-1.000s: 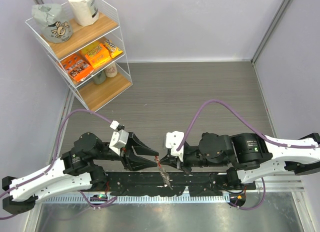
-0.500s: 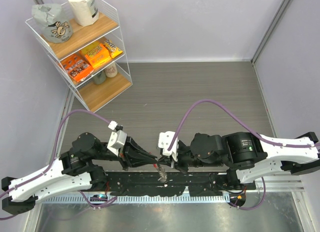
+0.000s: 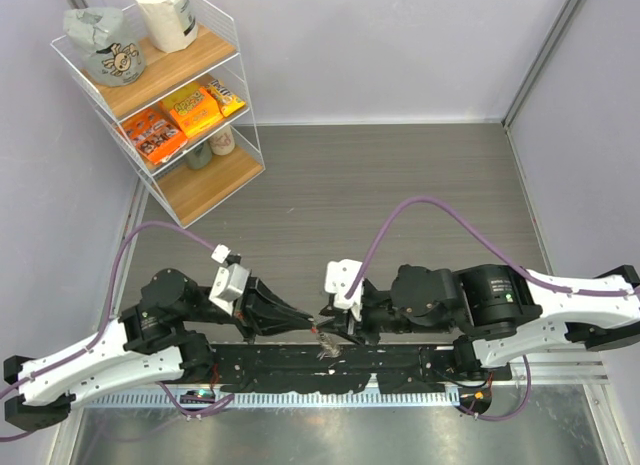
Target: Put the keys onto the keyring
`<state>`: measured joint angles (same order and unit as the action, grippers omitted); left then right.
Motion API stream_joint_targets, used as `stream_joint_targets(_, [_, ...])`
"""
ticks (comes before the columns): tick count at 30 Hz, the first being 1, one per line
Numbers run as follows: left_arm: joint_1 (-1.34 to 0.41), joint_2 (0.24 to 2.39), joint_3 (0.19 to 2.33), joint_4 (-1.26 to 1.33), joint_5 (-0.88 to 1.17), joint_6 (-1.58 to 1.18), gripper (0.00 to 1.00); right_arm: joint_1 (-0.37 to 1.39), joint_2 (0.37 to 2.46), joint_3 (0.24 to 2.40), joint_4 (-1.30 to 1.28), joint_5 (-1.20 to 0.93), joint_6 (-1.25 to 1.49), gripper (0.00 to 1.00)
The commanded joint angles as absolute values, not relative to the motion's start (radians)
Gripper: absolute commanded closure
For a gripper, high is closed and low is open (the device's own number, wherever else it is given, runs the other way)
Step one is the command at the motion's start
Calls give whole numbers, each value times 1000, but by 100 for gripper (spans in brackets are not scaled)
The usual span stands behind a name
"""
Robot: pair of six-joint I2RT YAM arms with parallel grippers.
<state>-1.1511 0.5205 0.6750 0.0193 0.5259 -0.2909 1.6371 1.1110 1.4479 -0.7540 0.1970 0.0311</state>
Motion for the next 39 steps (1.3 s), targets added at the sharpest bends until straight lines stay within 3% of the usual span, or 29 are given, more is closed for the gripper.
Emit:
stream_joint_targets(1, [-1155, 473, 626, 208, 508, -348, 100, 1640, 997, 1376, -608, 213, 20, 62])
stream_joint_targets(7, [-1155, 442, 526, 466, 502, -439, 100, 1641, 901, 1273, -496, 189, -52, 56])
stream_joint_targets(18, [-1158, 482, 397, 856, 437, -586, 100, 1643, 936, 1207, -394, 219, -212, 58])
stream_joint_targets(39, [-1161, 437, 388, 727, 250, -528, 100, 1707, 1000, 1250, -330, 213, -227, 57])
